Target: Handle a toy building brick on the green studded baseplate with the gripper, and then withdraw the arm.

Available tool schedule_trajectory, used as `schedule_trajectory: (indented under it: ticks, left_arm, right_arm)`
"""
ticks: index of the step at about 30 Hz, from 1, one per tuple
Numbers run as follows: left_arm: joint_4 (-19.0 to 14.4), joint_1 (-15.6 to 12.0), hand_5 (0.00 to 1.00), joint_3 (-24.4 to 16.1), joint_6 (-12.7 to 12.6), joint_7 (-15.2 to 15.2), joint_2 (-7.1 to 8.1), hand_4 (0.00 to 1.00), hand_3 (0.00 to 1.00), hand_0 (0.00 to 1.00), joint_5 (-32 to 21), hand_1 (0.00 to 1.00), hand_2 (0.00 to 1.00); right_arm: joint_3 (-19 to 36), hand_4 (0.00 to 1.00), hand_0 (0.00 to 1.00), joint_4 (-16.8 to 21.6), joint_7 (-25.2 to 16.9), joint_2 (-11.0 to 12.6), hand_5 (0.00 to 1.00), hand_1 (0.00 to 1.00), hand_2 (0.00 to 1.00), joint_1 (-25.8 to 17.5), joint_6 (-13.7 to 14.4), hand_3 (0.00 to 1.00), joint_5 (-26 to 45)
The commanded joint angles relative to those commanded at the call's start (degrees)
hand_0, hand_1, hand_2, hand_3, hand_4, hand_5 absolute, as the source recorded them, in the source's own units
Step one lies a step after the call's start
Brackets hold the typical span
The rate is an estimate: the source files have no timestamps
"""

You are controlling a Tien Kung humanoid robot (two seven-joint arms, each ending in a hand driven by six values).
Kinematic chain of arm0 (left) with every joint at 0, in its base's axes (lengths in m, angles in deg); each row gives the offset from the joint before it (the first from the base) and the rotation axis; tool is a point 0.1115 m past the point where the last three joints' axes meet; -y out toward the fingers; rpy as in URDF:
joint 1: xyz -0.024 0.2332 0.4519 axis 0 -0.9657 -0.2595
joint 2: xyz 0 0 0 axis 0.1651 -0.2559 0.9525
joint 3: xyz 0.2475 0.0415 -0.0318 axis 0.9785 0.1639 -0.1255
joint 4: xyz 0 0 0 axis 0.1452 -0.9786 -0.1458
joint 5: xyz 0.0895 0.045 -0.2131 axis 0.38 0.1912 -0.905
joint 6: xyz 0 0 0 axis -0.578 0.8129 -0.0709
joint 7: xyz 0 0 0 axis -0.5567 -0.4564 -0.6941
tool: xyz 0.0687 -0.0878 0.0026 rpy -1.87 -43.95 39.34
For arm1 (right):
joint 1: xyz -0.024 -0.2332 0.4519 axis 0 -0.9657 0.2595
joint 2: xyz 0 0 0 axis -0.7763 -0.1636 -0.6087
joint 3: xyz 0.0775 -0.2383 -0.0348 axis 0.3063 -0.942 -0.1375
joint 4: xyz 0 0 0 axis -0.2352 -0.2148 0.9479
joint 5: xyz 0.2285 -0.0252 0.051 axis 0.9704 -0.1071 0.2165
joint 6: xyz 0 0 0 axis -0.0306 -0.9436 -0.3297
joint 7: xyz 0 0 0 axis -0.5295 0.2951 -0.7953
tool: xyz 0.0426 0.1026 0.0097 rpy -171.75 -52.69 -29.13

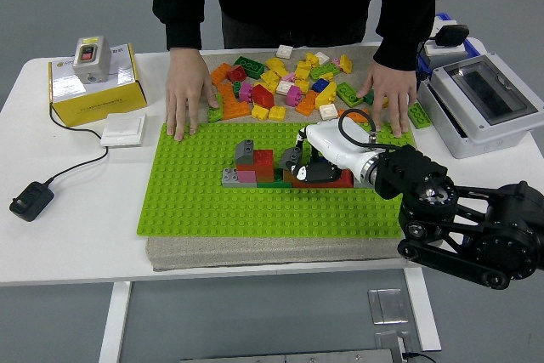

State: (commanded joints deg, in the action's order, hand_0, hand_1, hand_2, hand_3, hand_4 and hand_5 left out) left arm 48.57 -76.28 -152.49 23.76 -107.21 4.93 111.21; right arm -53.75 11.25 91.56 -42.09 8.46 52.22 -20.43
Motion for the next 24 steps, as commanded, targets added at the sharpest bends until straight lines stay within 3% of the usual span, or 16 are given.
schedule_trajectory:
  ticks: [16, 24]
  left_arm:
    - [0.0, 0.1, 0.647, 0.46, -0.5, 0.76, -0.13, 0.262, 0.649, 0.674, -0.62, 0.642, 0.608]
    - [0.0, 0.17, 0.655, 0.6, -0.32, 0.45, -0.18, 0.257, 0.649, 0.67, -0.66, 0.639, 0.605]
  right_arm:
    - [-4.08, 0.587, 0.063, 0.38, -4.49, 2.74, 0.626, 0.116, 0.405, 4.32, 1.26, 0.554, 1.35]
    - [-5.58, 0.587, 0.066, -0.39, -5.46, 2.99, 0.625, 0.116, 0.404, 5.51, 1.7, 0.547, 1.82]
